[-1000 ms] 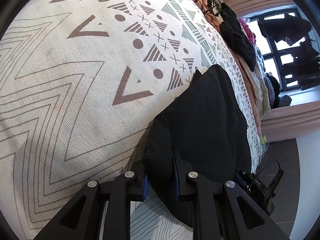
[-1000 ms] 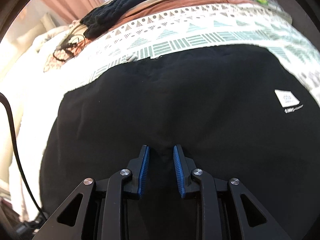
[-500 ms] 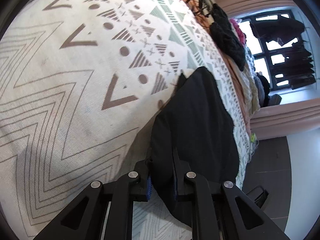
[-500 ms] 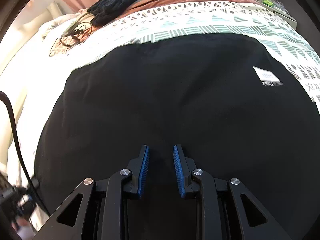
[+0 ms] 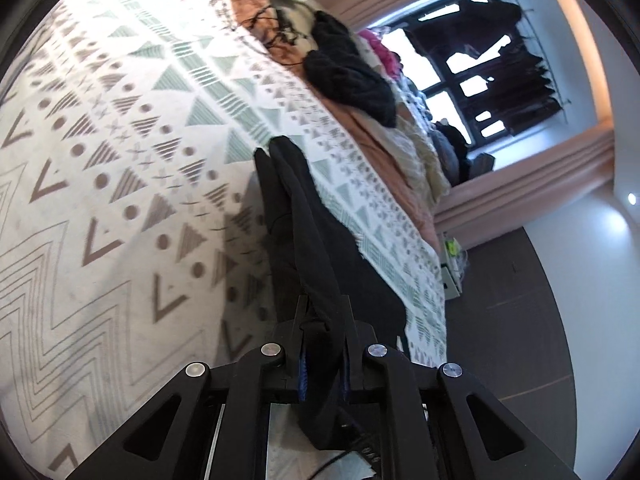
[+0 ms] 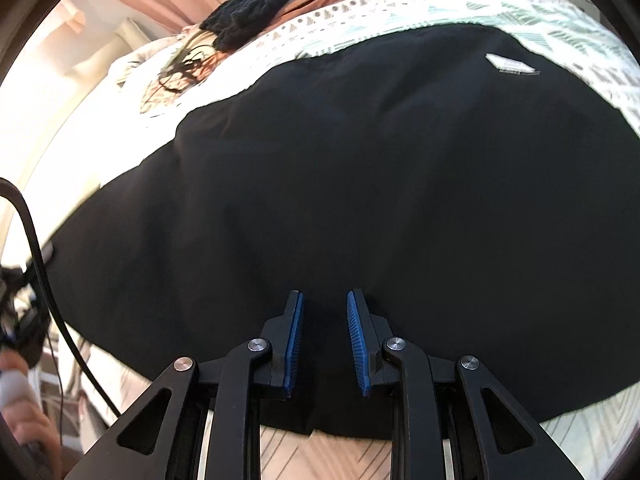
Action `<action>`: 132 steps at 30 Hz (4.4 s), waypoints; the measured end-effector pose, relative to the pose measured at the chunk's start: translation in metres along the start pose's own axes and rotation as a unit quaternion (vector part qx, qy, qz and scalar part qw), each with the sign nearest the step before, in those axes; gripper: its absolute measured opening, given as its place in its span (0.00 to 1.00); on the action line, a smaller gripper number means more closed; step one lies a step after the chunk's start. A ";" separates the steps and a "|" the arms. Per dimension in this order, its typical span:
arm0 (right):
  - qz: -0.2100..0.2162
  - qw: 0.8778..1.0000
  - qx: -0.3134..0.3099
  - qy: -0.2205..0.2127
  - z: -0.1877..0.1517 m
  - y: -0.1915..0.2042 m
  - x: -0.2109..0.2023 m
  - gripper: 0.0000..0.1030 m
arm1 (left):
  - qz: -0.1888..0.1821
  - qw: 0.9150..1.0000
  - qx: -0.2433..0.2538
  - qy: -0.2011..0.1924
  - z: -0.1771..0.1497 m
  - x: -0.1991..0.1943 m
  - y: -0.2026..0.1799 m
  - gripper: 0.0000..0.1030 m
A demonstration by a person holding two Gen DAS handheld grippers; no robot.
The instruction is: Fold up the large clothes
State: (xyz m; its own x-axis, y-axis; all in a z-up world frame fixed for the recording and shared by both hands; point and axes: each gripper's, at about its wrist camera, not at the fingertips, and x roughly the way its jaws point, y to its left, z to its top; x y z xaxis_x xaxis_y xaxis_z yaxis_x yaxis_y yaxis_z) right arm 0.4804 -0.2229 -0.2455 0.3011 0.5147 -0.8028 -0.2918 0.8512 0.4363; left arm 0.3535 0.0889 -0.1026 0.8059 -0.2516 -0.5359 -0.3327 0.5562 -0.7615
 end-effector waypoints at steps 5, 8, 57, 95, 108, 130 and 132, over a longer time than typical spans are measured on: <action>0.012 1.000 -0.003 0.014 -0.010 0.000 -0.004 0.24 | -0.021 0.999 0.044 0.006 -0.008 0.004 -0.049 0.11; 0.042 0.998 -0.008 0.038 -0.013 -0.001 -0.007 0.24 | -0.033 0.997 0.070 0.010 -0.016 0.009 -0.078 0.11; 0.041 0.953 0.221 -0.204 -0.010 -0.201 -0.185 0.68 | -0.045 0.957 0.210 0.197 -0.148 0.140 -0.189 0.63; -0.048 0.963 0.179 -0.198 -0.044 -0.186 -0.174 0.36 | 0.087 0.953 0.198 0.212 -0.131 0.154 -0.067 0.61; 0.026 0.970 0.148 -0.190 0.026 -0.175 -0.154 0.59 | 0.087 0.957 0.196 0.197 -0.109 0.178 -0.070 0.61; 0.074 0.973 0.197 -0.095 0.094 -0.201 -0.073 0.25 | 0.094 0.952 0.216 0.197 -0.082 0.228 -0.079 0.61; 0.074 0.971 0.204 -0.105 0.092 -0.203 -0.075 0.06 | 0.098 0.951 0.216 0.196 -0.081 0.229 -0.080 0.61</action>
State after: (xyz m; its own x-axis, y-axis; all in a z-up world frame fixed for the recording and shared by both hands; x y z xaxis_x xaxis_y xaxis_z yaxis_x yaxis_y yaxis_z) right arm 0.6002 -0.4246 -0.2368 0.4742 0.6073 -0.6375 0.0244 0.7147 0.6990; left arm 0.5252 -0.0768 -0.1941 0.4762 -0.3384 -0.8116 -0.1574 0.8753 -0.4573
